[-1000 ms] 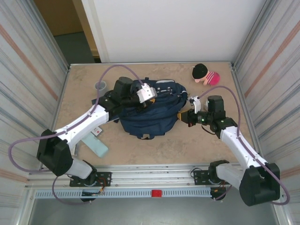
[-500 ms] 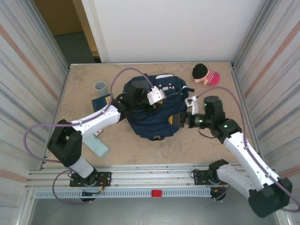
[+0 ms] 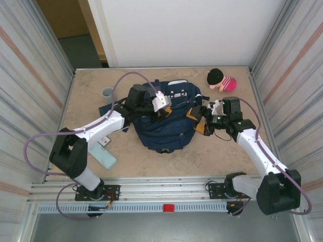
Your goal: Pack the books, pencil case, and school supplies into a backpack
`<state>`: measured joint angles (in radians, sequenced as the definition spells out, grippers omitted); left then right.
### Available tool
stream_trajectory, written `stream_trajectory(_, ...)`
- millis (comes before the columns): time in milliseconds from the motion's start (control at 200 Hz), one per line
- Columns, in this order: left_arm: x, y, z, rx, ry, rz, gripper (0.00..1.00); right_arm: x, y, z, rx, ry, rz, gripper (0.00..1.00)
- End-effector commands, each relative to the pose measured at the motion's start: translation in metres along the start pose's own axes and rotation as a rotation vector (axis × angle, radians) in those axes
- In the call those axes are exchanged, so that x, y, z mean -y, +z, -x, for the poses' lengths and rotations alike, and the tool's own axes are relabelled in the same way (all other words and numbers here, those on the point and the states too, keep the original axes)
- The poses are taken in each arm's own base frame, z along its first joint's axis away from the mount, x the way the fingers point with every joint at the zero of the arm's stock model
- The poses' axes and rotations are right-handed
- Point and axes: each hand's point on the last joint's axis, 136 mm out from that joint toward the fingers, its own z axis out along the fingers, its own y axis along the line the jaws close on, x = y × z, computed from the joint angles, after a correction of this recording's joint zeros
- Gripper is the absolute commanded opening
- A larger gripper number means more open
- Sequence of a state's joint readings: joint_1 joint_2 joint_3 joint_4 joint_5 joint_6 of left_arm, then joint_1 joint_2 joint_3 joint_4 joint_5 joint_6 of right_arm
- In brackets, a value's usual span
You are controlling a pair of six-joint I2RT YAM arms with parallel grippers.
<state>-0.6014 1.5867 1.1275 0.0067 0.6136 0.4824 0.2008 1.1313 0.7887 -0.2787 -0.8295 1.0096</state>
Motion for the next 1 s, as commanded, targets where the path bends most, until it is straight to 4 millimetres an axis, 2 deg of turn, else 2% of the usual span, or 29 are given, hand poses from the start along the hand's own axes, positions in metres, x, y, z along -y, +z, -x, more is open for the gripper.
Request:
stream_trajectory(0,0.010,-0.017,0.052,0.183,0.112,-0.040,0.00,-0.005,0.012,0.014,0.042,0.060,0.023,0.86)
stream_trajectory(100,0.009,-0.017,0.052,0.201,0.095,-0.025,0.00,-0.002,0.021,0.016,0.060,0.068,-0.015,0.68)
stream_trajectory(180,0.006,-0.018,0.051,0.207,0.073,-0.001,0.00,0.003,0.026,0.015,0.071,0.079,-0.043,0.65)
stream_trajectory(441,0.009,-0.021,0.044,0.174,0.080,0.002,0.00,0.044,0.019,0.003,0.088,0.174,-0.162,0.85)
stream_trajectory(511,0.011,-0.022,0.048,0.183,0.092,-0.008,0.00,0.047,0.025,0.002,0.060,0.214,-0.148,0.87)
stream_trajectory(586,0.013,-0.023,0.051,0.195,0.096,-0.022,0.00,0.038,0.033,0.005,0.044,0.215,-0.104,0.86)
stream_trajectory(611,0.013,-0.023,0.051,0.196,0.095,-0.026,0.00,0.032,0.035,0.007,0.046,0.206,-0.078,0.82)
stream_trajectory(742,0.007,-0.022,0.047,0.167,0.063,0.008,0.00,0.000,0.032,0.020,0.101,0.146,0.014,0.48)
stream_trajectory(817,0.001,-0.026,0.045,0.129,0.011,0.073,0.15,-0.010,0.026,0.023,0.135,0.130,0.034,0.27)
stream_trajectory(867,-0.001,-0.030,0.046,0.094,-0.034,0.124,0.27,-0.015,0.022,0.024,0.155,0.129,0.046,0.21)
stream_trajectory(992,0.010,-0.048,0.049,-0.023,-0.131,0.291,0.43,-0.026,0.011,0.023,0.203,0.123,0.077,0.17)
